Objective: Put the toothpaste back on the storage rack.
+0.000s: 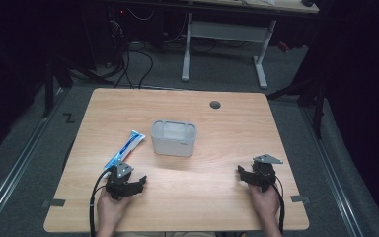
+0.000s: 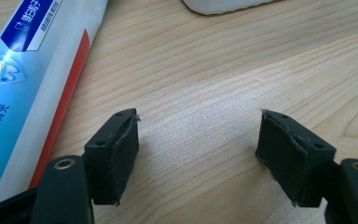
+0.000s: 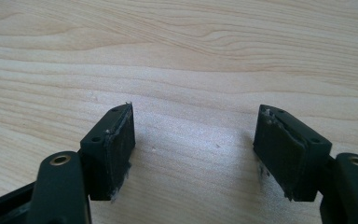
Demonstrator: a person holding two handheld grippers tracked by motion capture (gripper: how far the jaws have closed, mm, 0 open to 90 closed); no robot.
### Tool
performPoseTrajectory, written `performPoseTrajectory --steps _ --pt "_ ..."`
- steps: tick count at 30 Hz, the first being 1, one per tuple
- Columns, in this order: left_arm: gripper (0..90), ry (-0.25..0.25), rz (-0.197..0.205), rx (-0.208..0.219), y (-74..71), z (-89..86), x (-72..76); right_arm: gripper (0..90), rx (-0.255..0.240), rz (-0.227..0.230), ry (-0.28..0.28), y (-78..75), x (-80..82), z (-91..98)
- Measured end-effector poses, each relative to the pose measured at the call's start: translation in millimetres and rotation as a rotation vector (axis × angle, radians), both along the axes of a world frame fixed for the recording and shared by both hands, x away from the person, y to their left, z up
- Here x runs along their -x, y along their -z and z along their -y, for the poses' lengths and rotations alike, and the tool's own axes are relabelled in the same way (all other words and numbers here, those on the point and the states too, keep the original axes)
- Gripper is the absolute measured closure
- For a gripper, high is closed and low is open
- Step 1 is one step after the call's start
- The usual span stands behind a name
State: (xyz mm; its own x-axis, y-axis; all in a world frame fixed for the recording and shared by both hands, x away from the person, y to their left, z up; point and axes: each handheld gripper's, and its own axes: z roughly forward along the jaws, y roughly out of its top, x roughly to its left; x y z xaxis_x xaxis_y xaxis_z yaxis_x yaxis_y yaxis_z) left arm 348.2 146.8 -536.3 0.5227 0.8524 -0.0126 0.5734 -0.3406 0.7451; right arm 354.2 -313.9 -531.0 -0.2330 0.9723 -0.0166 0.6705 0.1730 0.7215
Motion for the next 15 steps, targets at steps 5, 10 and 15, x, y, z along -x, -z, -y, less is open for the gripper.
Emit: performPoseTrajectory --steps 5,10,15 --pt "30.6 -0.004 -0.001 0.003 0.0 -0.2 0.0 29.0 0.001 0.001 -0.002 0.0 0.4 0.3" --pt "26.0 0.015 -0.016 0.034 0.0 -2.0 -1.5 29.0 0.000 0.001 -0.003 0.0 0.4 0.3" --pt "23.8 0.019 -0.019 0.031 0.0 -0.7 -2.0 29.0 0.001 0.001 -0.003 0.0 0.4 0.3"
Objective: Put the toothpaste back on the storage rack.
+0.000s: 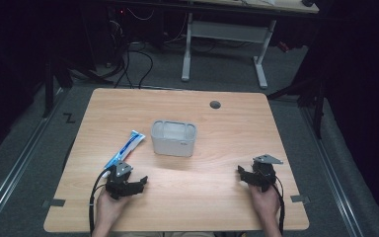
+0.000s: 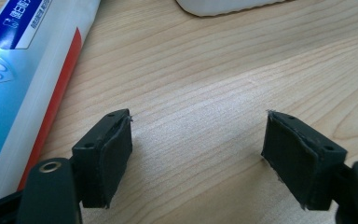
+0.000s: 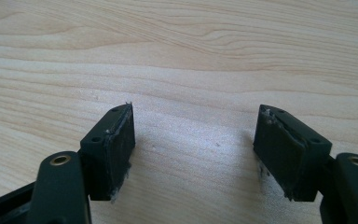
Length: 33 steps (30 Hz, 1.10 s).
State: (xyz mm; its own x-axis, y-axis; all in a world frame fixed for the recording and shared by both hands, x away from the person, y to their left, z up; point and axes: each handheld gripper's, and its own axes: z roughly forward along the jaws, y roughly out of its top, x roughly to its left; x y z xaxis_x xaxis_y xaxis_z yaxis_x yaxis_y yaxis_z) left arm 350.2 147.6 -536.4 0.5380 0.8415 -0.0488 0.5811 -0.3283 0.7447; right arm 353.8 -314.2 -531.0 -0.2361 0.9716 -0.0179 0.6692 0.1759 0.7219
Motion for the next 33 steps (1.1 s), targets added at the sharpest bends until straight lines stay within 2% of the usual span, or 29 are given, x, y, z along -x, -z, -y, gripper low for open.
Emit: performPoseTrajectory --steps 5,12,16,23,28,29,33 --pt "23.1 0.003 0.005 -0.036 -0.4 3.7 -0.1 29.0 0.000 0.000 0.000 0.0 0.0 0.0" --pt "23.0 0.019 -0.007 -0.036 -1.5 3.3 -1.1 28.9 0.000 0.000 -0.002 0.0 0.4 0.0" --pt "23.9 0.021 -0.024 -0.003 -2.7 -0.5 -3.1 28.9 -0.001 0.000 -0.003 -0.1 0.5 0.0" --pt "24.2 0.031 -0.031 -0.013 -4.9 -1.1 -2.5 28.9 0.000 -0.001 -0.005 -0.1 0.9 0.2" --pt "26.7 0.037 -0.024 0.003 -8.0 -2.6 -1.3 28.9 0.000 -0.001 -0.006 -0.1 1.0 0.2" --pt "28.4 0.031 -0.012 0.033 -9.9 -4.6 -0.4 28.9 0.000 -0.001 -0.006 -0.1 1.1 0.2" --pt "31.7 0.027 0.004 0.056 -14.5 -8.0 1.9 28.9 0.000 -0.002 -0.005 -0.1 1.1 0.2"
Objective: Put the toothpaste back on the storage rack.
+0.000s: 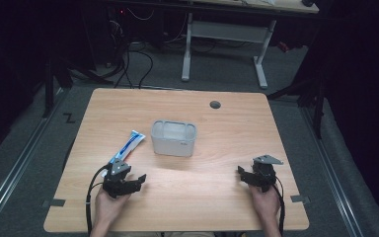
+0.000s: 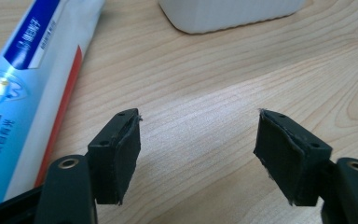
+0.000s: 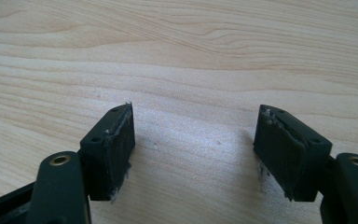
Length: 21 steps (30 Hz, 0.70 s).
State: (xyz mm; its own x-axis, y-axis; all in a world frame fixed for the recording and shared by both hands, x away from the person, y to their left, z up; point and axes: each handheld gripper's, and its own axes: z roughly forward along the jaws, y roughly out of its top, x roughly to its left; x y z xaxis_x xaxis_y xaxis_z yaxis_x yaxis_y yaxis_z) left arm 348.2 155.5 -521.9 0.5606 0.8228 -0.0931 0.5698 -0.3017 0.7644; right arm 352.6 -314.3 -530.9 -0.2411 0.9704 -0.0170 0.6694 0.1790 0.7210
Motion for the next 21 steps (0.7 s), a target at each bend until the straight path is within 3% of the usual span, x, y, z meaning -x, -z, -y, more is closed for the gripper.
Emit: performPoseTrajectory --steps 8,11,21 --pt "35.0 0.018 0.005 0.010 -4.5 0.9 3.7 28.9 0.000 0.000 -0.001 0.0 0.1 0.0" --pt "35.7 0.023 0.015 -0.006 -6.4 0.4 5.5 28.9 -0.002 -0.001 0.000 0.0 0.2 -0.1" --pt "40.8 -0.018 0.012 0.010 -15.6 -14.1 8.9 28.9 -0.001 0.000 -0.002 0.0 0.2 0.0"
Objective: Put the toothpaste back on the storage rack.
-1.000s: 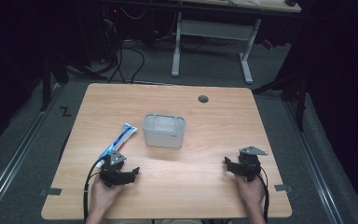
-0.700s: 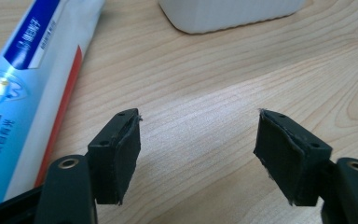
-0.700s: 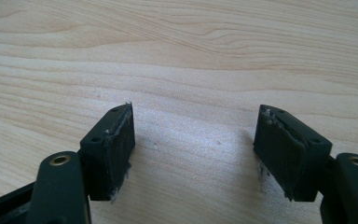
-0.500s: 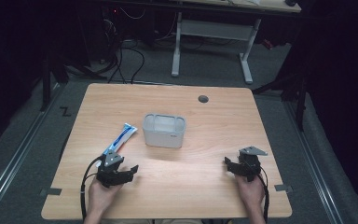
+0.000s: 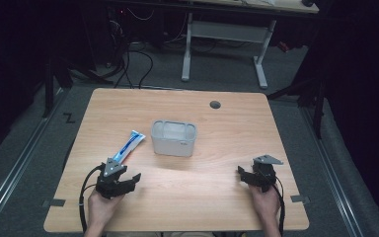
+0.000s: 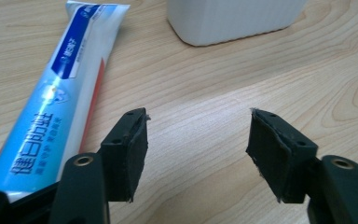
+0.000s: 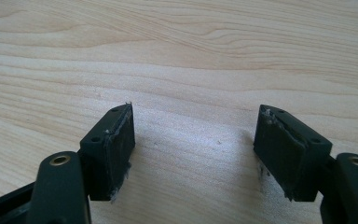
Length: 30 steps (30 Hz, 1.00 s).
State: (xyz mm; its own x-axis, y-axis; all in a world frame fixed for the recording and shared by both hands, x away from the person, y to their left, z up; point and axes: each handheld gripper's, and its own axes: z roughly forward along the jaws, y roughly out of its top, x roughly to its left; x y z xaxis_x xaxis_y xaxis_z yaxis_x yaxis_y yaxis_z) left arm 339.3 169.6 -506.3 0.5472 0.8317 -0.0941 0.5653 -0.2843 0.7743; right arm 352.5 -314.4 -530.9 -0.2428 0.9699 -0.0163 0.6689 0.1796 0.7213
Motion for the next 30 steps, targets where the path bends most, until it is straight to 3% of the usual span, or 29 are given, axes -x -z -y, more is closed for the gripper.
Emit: performPoseTrajectory --steps 11,18,26,30 --pt "42.6 -0.024 0.028 0.003 -8.4 -13.1 6.8 28.9 -0.001 -0.002 0.001 -0.1 0.3 -0.1" --pt "40.5 -0.035 0.030 0.065 -5.8 -26.6 7.5 28.9 -0.002 -0.002 0.000 -0.1 0.3 0.0" --pt "40.6 -0.041 0.040 0.047 -14.5 -31.1 6.8 28.9 -0.002 -0.002 0.000 -0.1 0.3 0.0" --pt "42.9 -0.053 0.027 0.032 -15.7 -38.4 8.4 28.8 0.000 0.000 -0.002 0.0 -0.1 0.1"
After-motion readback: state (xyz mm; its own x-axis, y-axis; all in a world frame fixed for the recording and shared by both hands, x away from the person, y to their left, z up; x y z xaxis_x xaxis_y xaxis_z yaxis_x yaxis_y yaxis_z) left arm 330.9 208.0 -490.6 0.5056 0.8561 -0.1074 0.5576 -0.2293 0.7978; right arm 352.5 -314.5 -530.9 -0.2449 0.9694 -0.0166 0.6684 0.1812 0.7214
